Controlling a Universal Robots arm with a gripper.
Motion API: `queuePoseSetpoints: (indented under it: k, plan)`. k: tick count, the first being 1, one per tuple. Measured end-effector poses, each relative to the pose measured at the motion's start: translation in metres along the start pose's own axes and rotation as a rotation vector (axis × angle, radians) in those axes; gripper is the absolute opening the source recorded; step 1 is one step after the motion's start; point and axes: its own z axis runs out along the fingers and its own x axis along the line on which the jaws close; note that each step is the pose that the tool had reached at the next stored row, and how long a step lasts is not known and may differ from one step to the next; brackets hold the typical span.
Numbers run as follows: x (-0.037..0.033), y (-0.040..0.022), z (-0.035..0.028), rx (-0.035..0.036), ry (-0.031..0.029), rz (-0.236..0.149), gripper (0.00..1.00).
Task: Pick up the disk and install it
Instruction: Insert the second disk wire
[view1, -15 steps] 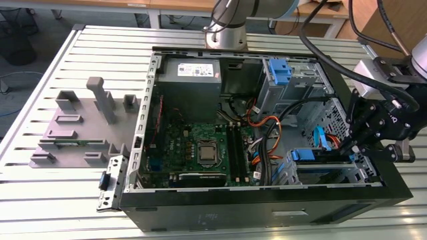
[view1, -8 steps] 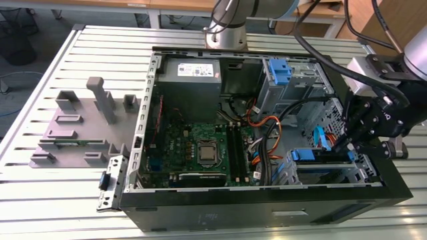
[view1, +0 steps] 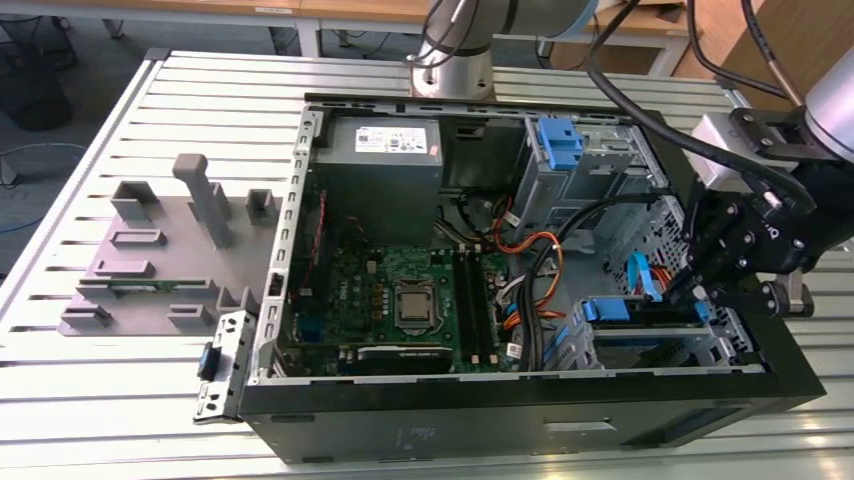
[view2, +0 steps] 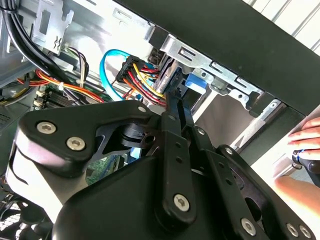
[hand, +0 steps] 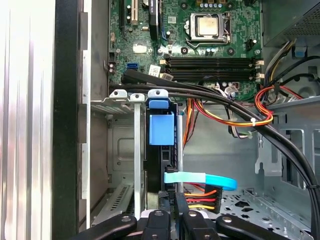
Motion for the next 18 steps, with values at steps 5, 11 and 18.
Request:
queuePoseSetpoints:
  k: [5,11,18]
  plan:
    - [0.0,0.0,0.0016,0.0001,0.0,0.0,0.16]
    - [0.0009,-0.0001,0.002,0.0002,-0.0003,0.0,0.16]
    - [0.0009,-0.0001,0.0034,0.0004,-0.0003,0.0,0.16]
